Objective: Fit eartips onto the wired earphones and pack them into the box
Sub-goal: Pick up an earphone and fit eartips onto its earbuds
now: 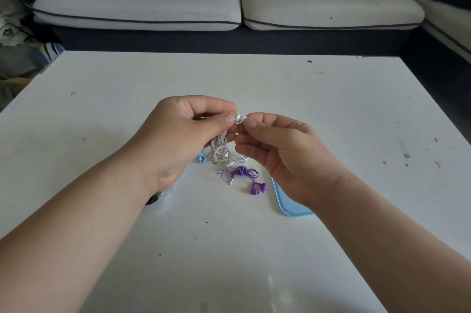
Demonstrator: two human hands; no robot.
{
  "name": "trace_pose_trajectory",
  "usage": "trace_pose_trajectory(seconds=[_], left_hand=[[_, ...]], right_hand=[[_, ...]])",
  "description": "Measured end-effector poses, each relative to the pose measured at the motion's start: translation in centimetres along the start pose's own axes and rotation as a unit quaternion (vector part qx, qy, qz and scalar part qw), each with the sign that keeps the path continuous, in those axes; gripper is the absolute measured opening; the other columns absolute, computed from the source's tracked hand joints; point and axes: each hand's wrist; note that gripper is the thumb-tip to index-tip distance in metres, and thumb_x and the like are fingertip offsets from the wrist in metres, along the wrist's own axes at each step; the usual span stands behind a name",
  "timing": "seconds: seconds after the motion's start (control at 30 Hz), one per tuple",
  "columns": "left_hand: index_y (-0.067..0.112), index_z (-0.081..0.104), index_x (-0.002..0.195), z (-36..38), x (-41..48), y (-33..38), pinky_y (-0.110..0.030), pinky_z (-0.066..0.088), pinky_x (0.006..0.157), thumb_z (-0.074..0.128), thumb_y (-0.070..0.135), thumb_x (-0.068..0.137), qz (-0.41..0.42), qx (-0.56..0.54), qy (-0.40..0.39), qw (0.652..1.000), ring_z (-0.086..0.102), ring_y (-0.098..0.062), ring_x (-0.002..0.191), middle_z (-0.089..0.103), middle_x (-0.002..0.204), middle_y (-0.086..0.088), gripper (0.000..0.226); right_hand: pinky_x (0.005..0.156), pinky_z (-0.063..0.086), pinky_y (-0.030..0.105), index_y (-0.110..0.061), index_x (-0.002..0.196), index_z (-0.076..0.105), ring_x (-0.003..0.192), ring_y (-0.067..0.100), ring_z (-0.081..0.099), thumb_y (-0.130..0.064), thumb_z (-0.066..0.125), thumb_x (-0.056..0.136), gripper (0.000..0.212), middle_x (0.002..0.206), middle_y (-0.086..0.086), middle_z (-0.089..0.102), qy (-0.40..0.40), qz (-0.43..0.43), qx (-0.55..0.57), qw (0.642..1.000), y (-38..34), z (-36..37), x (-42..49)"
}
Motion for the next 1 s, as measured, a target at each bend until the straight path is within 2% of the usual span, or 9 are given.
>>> trace_pose_trajectory(seconds=[0.07,0.13,0.2,0.37,0.57,0.73,0.87,1.0], left_hand=[[0.020,0.081,0.100,0.1,-0.1,-0.1,-0.024,0.058,0.083,0.077,0.013,0.090,0.010,0.031,0.005,0.999,0.076,-0.013,0.088,0.080,0.092,0.000,0.012],[0.019,0.081,0.099,0.3,-0.1,-0.1,-0.015,0.053,0.068,0.077,0.013,0.091,0.016,0.036,0.009,0.999,0.072,-0.005,0.073,0.078,0.082,0.005,0.011],[0.018,0.080,0.099,0.5,-0.1,-0.2,-0.012,0.049,0.062,0.076,0.012,0.091,0.021,0.039,0.014,0.999,0.069,-0.002,0.068,0.077,0.079,0.006,0.010],[0.019,0.080,0.097,0.8,-0.1,-0.6,-0.012,0.050,0.066,0.077,0.014,0.091,0.032,0.058,0.026,0.997,0.070,-0.002,0.074,0.078,0.081,0.007,0.008],[0.019,0.080,0.095,1.0,-0.7,-2.3,-0.023,0.058,0.076,0.076,0.013,0.091,0.009,0.067,0.040,0.997,0.073,-0.010,0.081,0.080,0.086,0.000,0.008],[0.016,0.079,0.095,1.9,-1.7,-4.6,-0.021,0.055,0.075,0.076,0.012,0.091,-0.044,0.054,0.052,0.996,0.074,-0.009,0.081,0.080,0.087,-0.001,0.006],[0.019,0.080,0.095,2.4,-2.3,-5.9,-0.025,0.052,0.077,0.077,0.014,0.091,-0.079,0.057,0.039,0.994,0.074,-0.008,0.080,0.080,0.086,0.000,0.008],[0.020,0.080,0.092,2.7,-2.8,-6.5,-0.028,0.054,0.079,0.076,0.013,0.091,-0.093,0.069,0.030,0.993,0.073,-0.010,0.078,0.080,0.083,0.000,0.008]], right_hand=[[0.074,0.059,0.027,0.005,0.098,0.070,0.080,0.024,0.073,-0.002,0.061,0.097,0.011,0.094,0.022,0.074,0.006,-0.008,-0.002,1.000,0.2,0.2,-0.1],[0.072,0.059,0.026,0.003,0.094,0.069,0.078,0.023,0.072,-0.002,0.061,0.097,0.010,0.092,0.021,0.074,0.012,-0.014,-0.002,1.000,0.3,0.3,-0.2],[0.071,0.059,0.027,0.003,0.093,0.069,0.078,0.024,0.072,-0.002,0.060,0.098,0.012,0.090,0.021,0.074,0.014,-0.021,-0.008,1.000,0.3,0.3,-0.2],[0.068,0.058,0.027,0.005,0.095,0.070,0.070,0.020,0.068,-0.004,0.060,0.100,0.014,0.085,0.019,0.073,0.056,-0.033,-0.016,0.998,1.0,0.9,-0.5],[0.073,0.054,0.038,-0.004,0.086,0.073,0.071,0.025,0.065,-0.007,0.064,0.098,0.015,0.078,0.015,0.074,0.126,-0.012,-0.018,0.992,3.1,1.7,-0.9],[0.078,0.062,0.032,-0.002,0.099,0.075,0.075,0.021,0.071,-0.003,0.062,0.098,0.013,0.084,0.015,0.077,0.174,0.019,-0.017,0.984,5.4,1.4,-2.3],[0.083,0.062,0.034,-0.007,0.098,0.076,0.075,0.018,0.073,-0.001,0.059,0.098,0.019,0.084,0.011,0.079,0.172,0.047,-0.036,0.983,6.1,0.5,-3.6],[0.081,0.062,0.034,-0.006,0.098,0.077,0.075,0.019,0.072,0.000,0.062,0.096,0.017,0.089,0.018,0.078,0.167,0.068,-0.028,0.983,6.3,-0.1,-4.1]])
Point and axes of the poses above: each hand's wrist, its own x-axis towards the middle knuckle, its own z-axis out of the palm, y = z × x
